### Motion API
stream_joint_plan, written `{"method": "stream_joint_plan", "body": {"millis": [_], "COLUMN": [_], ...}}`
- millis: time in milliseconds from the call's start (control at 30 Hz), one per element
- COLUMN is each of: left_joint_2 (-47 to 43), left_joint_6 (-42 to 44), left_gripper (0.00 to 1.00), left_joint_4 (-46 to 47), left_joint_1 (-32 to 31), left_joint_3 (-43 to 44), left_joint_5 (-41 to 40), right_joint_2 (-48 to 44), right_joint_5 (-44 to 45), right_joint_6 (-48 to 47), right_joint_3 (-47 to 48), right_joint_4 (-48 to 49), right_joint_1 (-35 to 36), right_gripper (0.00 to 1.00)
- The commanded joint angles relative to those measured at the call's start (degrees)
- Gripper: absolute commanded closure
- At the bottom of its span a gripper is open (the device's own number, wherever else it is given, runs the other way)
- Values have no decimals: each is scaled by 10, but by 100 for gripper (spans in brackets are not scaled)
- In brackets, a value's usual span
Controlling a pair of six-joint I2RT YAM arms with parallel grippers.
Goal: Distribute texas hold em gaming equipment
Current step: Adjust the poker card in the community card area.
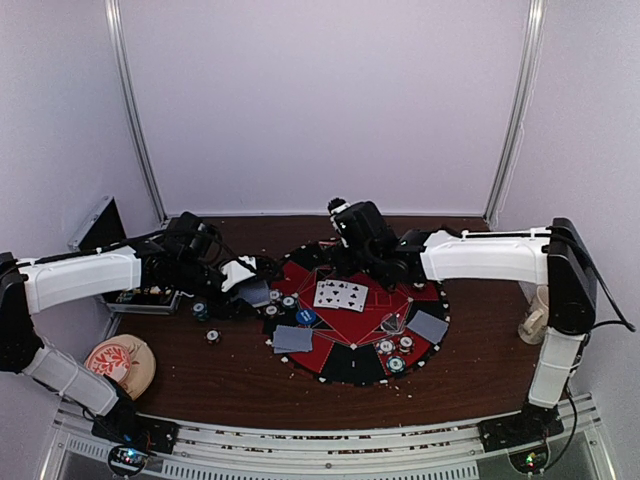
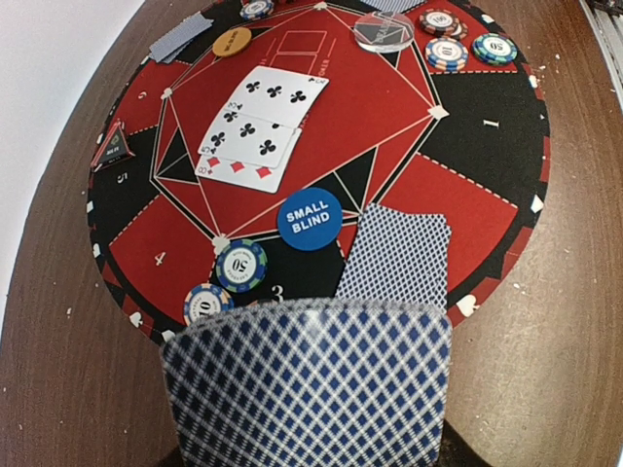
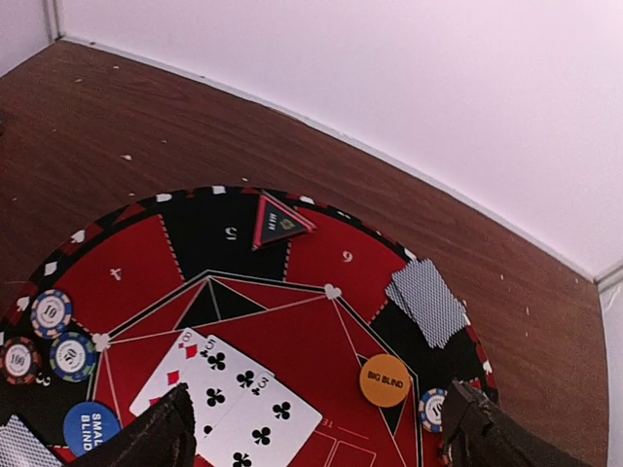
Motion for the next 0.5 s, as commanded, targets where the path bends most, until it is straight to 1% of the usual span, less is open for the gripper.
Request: {"method": "stream_joint_plan", "body": {"millis": [0, 167, 467], "left_joint_2": [-10, -11, -13], "left_joint_6": [-3, -4, -4], "left_gripper": [46, 46, 46], "left_joint_4": [22, 21, 18], "left_joint_1": [5, 5, 5], "left_joint_3": [1, 1, 2], "left_joint_5": [9, 11, 14], "right_joint_2": [11, 29, 86], "right_joint_5": [41, 46, 69], "right_joint_6": [131, 170, 176], "right_joint_3": [-13, -39, -40], "right_joint_4": [-119, -134, -147], "right_joint_1": [-17, -43, -71], "right_gripper": [11, 11, 10]}}
